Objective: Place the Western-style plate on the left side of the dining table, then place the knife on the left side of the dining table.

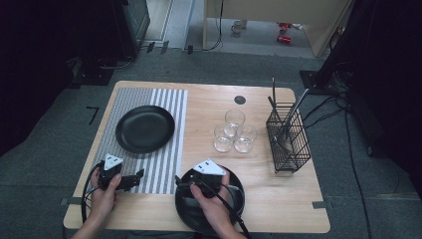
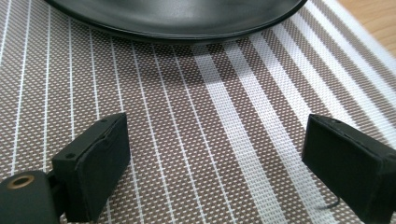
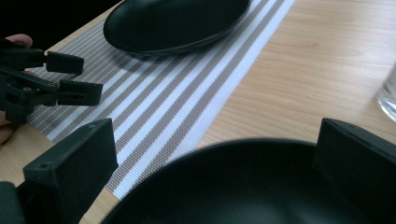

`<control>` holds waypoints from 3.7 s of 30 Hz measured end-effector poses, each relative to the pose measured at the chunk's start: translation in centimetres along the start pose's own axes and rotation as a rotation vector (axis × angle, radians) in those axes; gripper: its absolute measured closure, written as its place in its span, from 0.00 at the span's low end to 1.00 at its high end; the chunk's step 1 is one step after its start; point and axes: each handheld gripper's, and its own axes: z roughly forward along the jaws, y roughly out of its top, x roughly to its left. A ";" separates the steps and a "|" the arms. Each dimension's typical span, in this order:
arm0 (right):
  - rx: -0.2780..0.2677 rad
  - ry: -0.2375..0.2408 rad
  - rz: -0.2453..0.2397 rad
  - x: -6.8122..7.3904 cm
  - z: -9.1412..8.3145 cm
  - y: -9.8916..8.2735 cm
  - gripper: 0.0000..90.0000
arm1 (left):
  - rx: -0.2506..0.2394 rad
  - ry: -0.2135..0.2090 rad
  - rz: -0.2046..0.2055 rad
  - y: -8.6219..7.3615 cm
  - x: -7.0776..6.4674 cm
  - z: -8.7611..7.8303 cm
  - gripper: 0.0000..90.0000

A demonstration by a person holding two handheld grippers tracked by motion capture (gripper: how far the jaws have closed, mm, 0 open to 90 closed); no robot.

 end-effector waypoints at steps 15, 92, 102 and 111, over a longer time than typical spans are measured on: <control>0.002 -0.059 -0.005 -3.7 -3.7 -1.8 0.00 | 0.018 0.053 0.066 -0.1 -0.8 0.3 0.09; -0.227 -0.395 -0.026 -15.8 -17.4 0.1 0.17 | 0.019 0.052 0.067 -0.1 -0.8 0.3 0.09; -0.255 -0.478 -0.050 -16.1 -16.1 1.7 0.42 | 0.019 0.052 0.067 -0.1 -0.8 0.3 0.09; -0.207 -0.503 -0.076 -16.6 -14.5 2.1 0.56 | 0.019 0.053 0.067 -0.1 -0.8 0.3 0.09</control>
